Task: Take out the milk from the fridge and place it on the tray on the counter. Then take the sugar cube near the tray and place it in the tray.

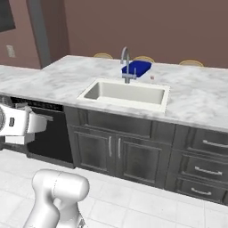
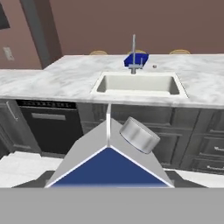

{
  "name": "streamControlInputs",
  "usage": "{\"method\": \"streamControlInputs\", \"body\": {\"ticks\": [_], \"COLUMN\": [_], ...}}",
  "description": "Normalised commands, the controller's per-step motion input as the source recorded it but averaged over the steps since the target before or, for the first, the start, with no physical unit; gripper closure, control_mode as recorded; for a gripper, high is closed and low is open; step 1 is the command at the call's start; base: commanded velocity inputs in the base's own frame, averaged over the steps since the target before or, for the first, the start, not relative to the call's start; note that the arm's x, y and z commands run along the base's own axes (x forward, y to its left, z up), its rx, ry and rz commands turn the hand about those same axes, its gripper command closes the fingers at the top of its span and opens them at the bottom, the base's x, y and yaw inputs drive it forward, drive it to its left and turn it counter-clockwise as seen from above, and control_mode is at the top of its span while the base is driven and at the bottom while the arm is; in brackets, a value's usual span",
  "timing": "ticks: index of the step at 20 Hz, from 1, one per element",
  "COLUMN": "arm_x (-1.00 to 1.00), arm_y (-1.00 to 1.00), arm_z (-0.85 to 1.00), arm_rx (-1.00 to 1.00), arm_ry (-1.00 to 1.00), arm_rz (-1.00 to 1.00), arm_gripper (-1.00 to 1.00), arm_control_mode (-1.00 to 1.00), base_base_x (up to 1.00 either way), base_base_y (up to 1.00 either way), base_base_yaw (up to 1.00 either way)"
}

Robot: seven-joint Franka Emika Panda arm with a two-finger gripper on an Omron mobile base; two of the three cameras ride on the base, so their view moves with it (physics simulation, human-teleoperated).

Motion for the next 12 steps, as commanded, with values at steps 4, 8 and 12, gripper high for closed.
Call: {"method": "streamControlInputs", "body": {"ticks": [4, 8, 12], "arm_x": [0.00, 0.00, 0.00], "arm_y": [0.00, 0.00, 0.00], "arm_z": [0.00, 0.00, 0.00], "arm_rx": [0.00, 0.00, 0.00], "arm_ry": [0.00, 0.00, 0.00], "arm_rz": [0.00, 0.00, 0.00], "arm_gripper": [1.00, 1.00, 1.00], "arm_control_mode": [1.00, 1.00, 1.00], "base_base_x": [0.00, 0.02, 0.35], "base_base_y": [-1.00, -1.00, -1.00], "base_base_yaw": [-0.16, -0.15, -0.07]}}
